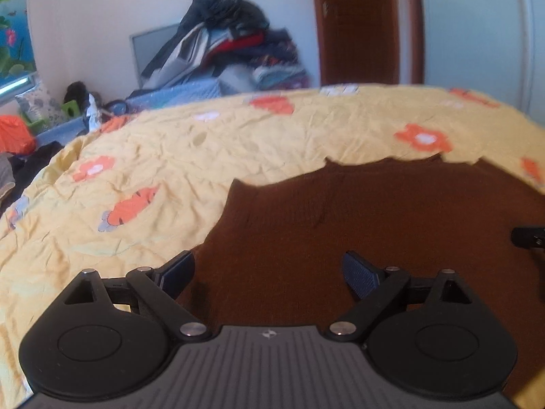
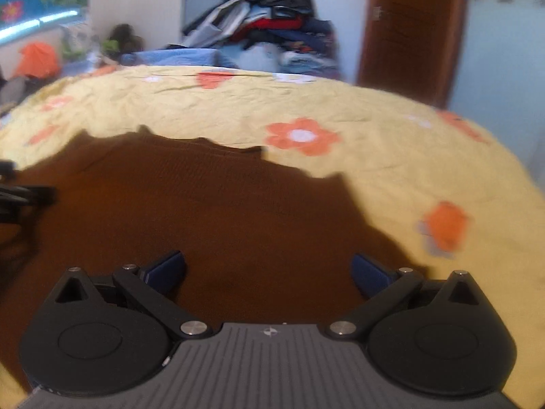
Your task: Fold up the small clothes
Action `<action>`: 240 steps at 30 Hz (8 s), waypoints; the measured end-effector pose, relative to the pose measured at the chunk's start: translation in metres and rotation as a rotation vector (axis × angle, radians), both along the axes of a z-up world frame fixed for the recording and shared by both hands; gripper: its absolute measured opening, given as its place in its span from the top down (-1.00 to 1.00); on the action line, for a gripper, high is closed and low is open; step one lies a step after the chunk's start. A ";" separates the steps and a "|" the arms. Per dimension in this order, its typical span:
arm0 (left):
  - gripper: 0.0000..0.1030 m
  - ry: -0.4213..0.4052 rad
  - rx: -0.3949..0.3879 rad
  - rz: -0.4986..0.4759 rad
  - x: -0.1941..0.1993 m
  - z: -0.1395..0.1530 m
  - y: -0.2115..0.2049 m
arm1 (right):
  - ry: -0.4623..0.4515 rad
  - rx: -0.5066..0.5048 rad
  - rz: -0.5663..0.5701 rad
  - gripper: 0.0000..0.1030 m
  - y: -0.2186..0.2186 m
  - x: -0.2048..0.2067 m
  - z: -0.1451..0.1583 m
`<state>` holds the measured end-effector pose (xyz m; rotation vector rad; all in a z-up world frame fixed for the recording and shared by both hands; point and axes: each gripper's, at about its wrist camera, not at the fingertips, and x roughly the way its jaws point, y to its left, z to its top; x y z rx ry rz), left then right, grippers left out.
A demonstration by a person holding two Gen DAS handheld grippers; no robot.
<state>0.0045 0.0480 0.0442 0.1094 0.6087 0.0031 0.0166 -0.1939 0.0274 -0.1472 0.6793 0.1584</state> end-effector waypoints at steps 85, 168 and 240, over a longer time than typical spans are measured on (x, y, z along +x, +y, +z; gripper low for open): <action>-0.60 0.095 -0.013 0.080 0.099 -0.028 -0.009 | 0.051 0.239 0.111 -0.50 -0.010 0.088 0.013; 0.74 -0.050 -0.056 -0.380 -0.048 0.003 -0.196 | 0.362 0.909 0.112 -0.94 -0.127 0.094 0.010; -0.72 0.309 -0.795 -0.159 0.038 -0.018 0.041 | 0.319 0.769 0.133 -0.63 -0.080 0.063 0.000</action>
